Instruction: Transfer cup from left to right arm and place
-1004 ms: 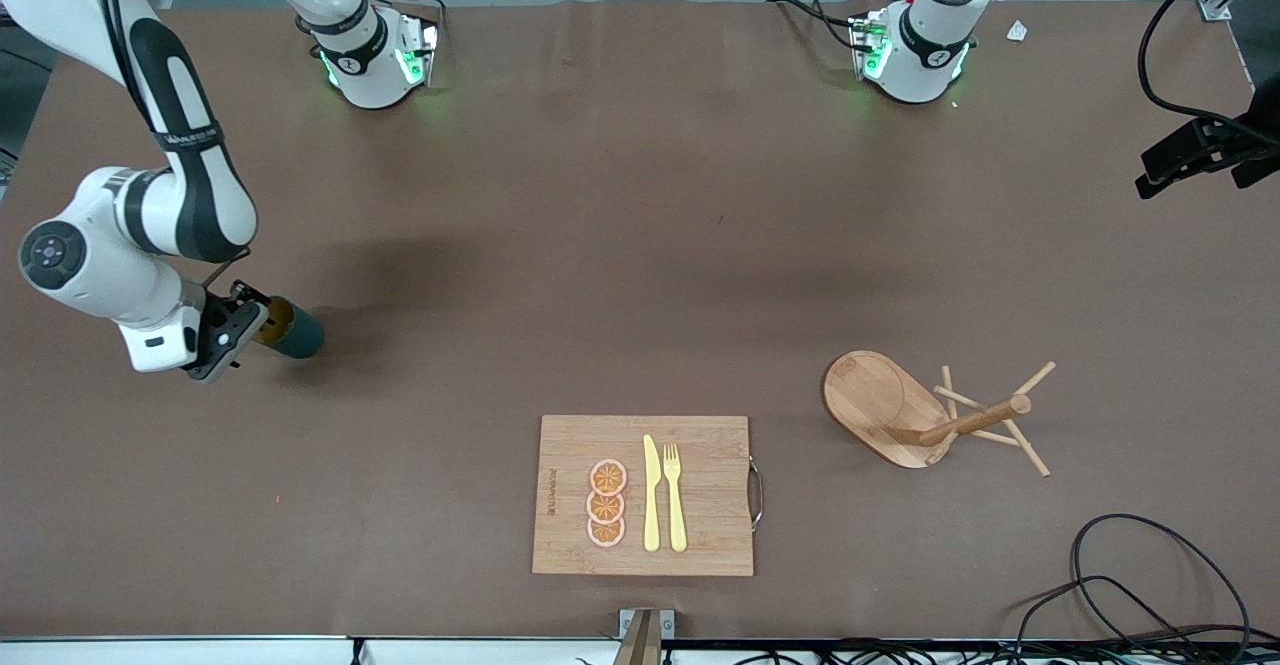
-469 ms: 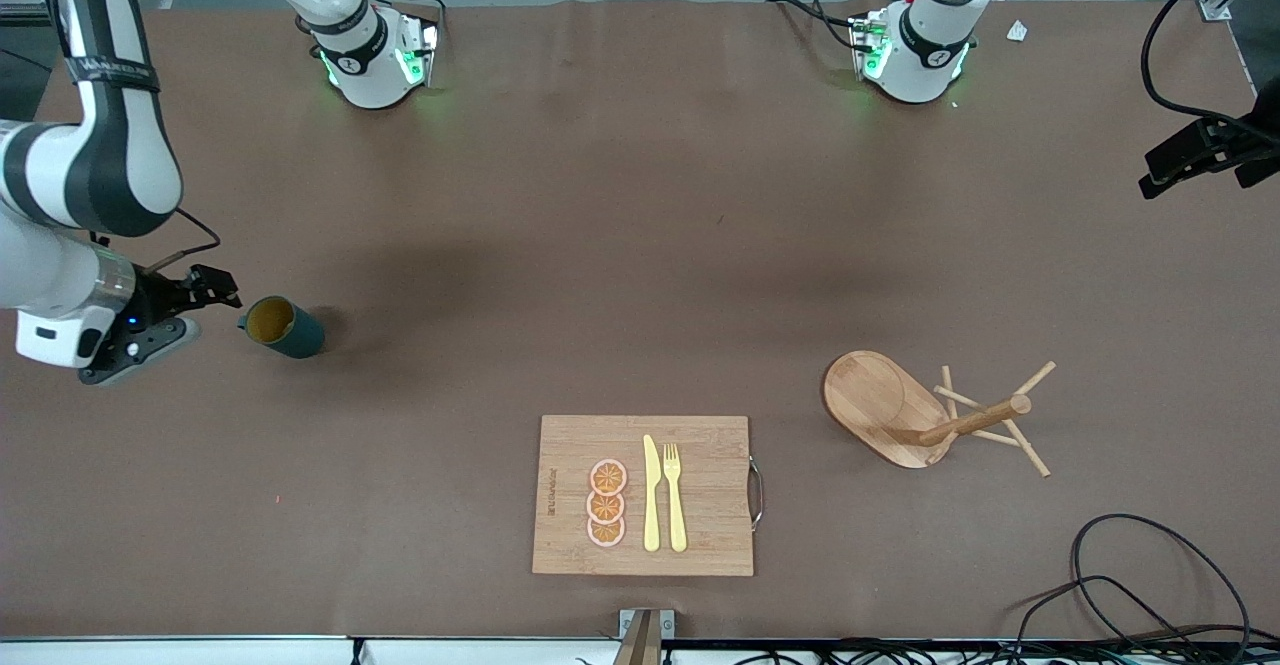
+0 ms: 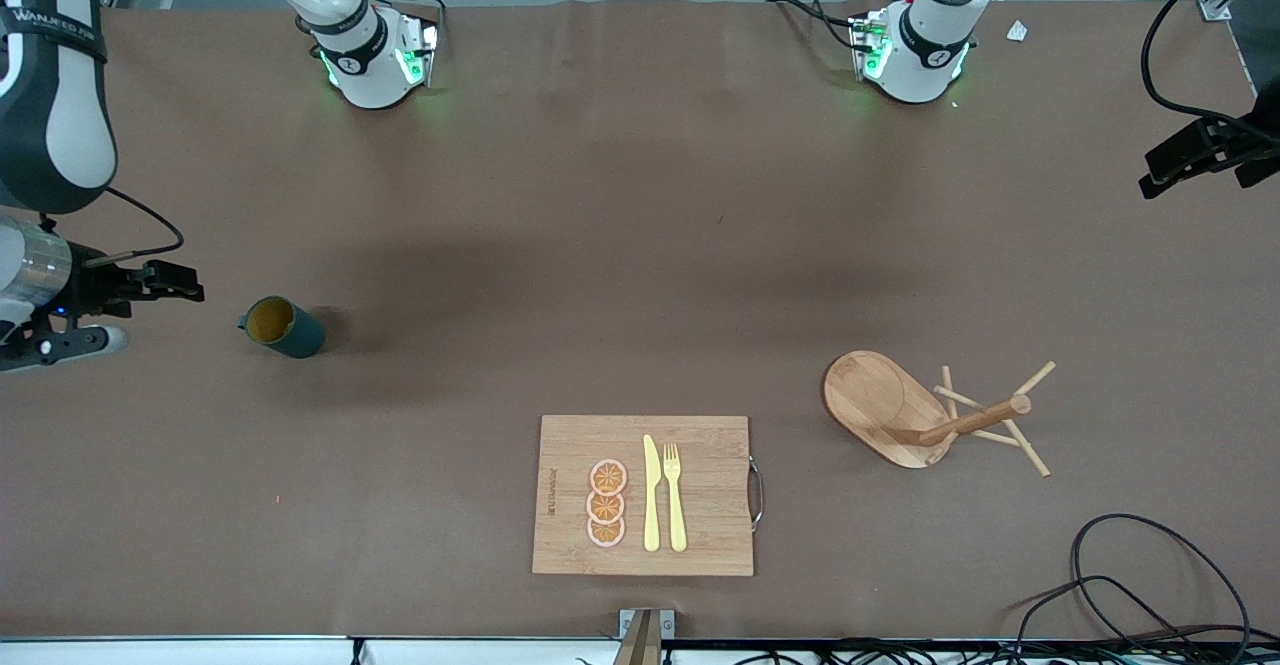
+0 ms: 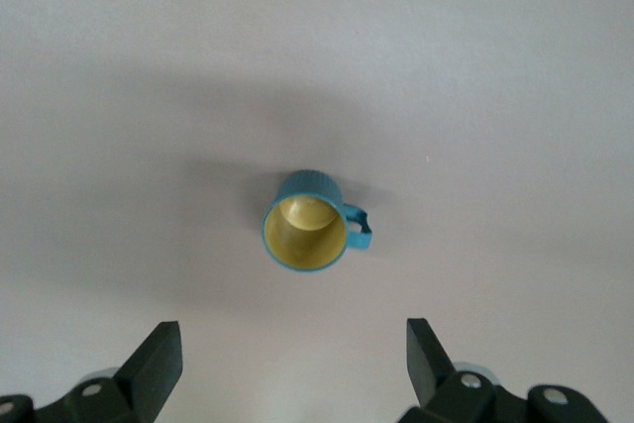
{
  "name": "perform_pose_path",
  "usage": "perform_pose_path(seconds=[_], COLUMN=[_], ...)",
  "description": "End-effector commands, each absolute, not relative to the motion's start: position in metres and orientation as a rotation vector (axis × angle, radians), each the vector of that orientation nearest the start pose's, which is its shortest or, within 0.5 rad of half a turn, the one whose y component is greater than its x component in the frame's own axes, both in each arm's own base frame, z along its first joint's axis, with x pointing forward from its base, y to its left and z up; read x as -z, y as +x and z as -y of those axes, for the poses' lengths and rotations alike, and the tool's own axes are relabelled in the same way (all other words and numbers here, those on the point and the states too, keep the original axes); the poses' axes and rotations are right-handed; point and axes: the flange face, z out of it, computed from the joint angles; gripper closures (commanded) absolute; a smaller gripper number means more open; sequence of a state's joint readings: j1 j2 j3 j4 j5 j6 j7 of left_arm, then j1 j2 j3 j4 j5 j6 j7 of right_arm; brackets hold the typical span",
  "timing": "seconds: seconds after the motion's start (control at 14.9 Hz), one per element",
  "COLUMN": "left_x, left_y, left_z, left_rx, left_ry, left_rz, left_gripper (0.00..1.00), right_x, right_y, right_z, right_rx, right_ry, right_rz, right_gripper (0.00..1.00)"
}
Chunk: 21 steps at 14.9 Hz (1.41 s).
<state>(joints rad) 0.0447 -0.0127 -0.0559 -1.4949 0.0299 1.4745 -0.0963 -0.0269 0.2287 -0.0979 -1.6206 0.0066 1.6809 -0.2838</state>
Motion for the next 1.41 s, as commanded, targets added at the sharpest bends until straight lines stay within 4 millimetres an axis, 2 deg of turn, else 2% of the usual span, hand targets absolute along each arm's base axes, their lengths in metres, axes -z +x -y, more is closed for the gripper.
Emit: perform_pose_path(seconds=[0.0,0.27,0.4,0.6,1.0,1.2,1.27,1.34], left_x=[-0.665,-0.665,-0.666,-0.662,-0.660,-0.662,-0.663,-0.663], left_y=[0.532,0.529,0.525,0.523,0.525,0.524,0.523,0.523], left_z=[0.006,0.009,0.012,0.035,0.040,0.038,0.039,0.039], left_rx=[0.006,-0.009,-0.027,-0.040,-0.035,-0.031,-0.028,-0.028], left_ry=[-3.098,-3.100,-3.099,-3.096,-3.096,-3.098,-3.098,-3.098], left_rz=[0.106,0.099,0.092,0.052,0.042,0.023,0.020,0.020], left_gripper=[0.00,0.00,0.00,0.00,0.00,0.00,0.00,0.00], right_x=[-0.499,-0.529,-0.547,-0.567,-0.596,-0.600,-0.615,-0.619], right_y=[0.604,0.594,0.592,0.595,0.593,0.578,0.570,0.564], right_z=[0.070,0.059,0.051,0.046,0.046,0.045,0.045,0.044], right_rx=[-0.284,-0.288,-0.302,-0.263,-0.242,-0.345,-0.310,-0.305], right_ry=[-3.120,-3.133,-3.133,-3.146,-3.141,-3.120,-3.121,-3.121], right_rz=[0.095,-0.047,-0.039,-0.015,-0.027,-0.114,-0.147,-0.164], right_gripper=[0.00,0.00,0.00,0.00,0.00,0.00,0.00,0.00])
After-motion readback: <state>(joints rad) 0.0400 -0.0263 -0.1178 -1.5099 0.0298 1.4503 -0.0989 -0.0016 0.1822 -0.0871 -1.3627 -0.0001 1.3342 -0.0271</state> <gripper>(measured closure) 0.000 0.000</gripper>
